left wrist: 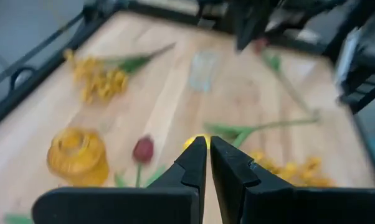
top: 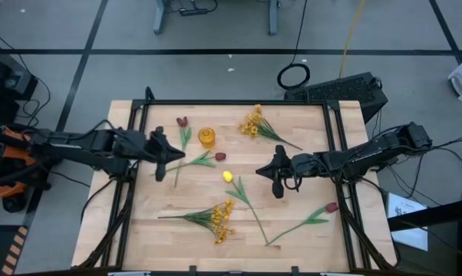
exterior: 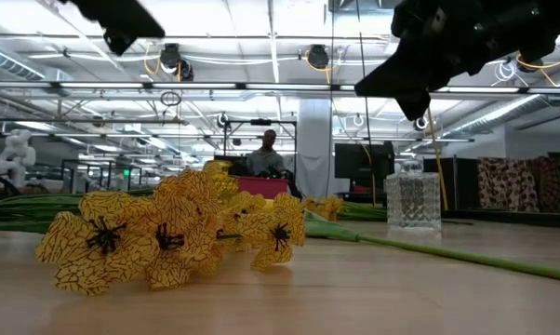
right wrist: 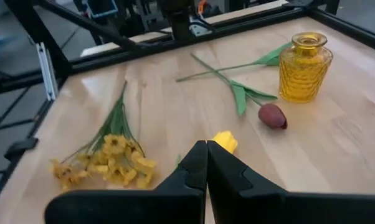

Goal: Sort flowers into vase by color
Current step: Move the yellow flower to the right side of the transparent vase

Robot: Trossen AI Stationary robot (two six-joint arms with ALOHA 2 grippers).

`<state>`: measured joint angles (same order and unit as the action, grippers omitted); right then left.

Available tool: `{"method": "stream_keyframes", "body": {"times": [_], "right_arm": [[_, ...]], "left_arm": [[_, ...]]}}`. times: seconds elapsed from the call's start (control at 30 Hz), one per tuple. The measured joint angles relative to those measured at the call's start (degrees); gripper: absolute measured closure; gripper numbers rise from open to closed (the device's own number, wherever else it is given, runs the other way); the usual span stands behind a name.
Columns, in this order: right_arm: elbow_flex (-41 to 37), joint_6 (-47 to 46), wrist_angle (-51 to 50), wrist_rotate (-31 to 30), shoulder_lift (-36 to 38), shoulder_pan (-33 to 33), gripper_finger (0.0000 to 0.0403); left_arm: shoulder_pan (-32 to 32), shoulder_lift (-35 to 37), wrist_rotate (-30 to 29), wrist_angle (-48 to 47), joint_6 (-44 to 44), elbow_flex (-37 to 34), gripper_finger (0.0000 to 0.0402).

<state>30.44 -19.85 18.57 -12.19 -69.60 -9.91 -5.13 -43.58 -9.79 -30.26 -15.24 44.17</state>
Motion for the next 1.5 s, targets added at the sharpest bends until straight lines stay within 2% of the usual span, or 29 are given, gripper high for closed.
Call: {"method": "stream_keyframes", "body": {"times": [0.17,0.37,0.47,0.57,0.67,0.8,0.93,1.1,1.3,1.5], "right_arm": [[0.0,-0.48,0.15,-0.35,0.0,0.0,0.0403],[1.25,-0.35,-2.51,-5.78,0.0,1.5,0.0403],[5.46,-0.66,-11.08,-5.54,0.04,4.66,0.0403],[10.62,-1.03,-23.38,-5.55,0.04,7.99,0.0403],[14.28,-0.22,-31.17,-5.71,0.07,11.39,0.0403],[16.0,2.01,-36.29,-5.26,0.07,16.15,0.0402],[16.0,2.53,-38.43,-1.38,-0.2,21.48,0.0393],[16.03,4.8,-38.64,4.29,-1.26,28.41,0.0362],[16.02,6.61,-40.93,8.34,-5.79,36.92,0.0303],[16.0,7.27,-38.94,9.59,-12.7,39.58,0.0224]], "left_arm": [[-0.15,-1.13,-4.63,2.47,-2.45,-4.59,0.0372],[-0.15,-1.48,-8.53,5.37,-2.94,-7.46,0.0372],[-0.15,-1.46,-12.27,5.98,-2.62,-7.83,0.0372],[-0.15,-1.83,-14.54,5.9,-2.46,-7.96,0.0372],[-0.15,-2.69,-15.95,5.86,-2.01,-7.96,0.0372],[-0.15,-5.0,-16.06,5.85,-1.98,-7.96,0.0372],[-0.15,-7.43,-16.14,5.89,-2.0,-7.96,0.0372],[-0.15,-9.99,-16.2,6.68,-1.43,-7.96,0.0372],[-0.15,-11.84,-16.15,9.97,-0.4,-7.96,0.0372],[-0.15,-12.08,-15.78,10.49,1.35,-7.96,0.0372]]}}
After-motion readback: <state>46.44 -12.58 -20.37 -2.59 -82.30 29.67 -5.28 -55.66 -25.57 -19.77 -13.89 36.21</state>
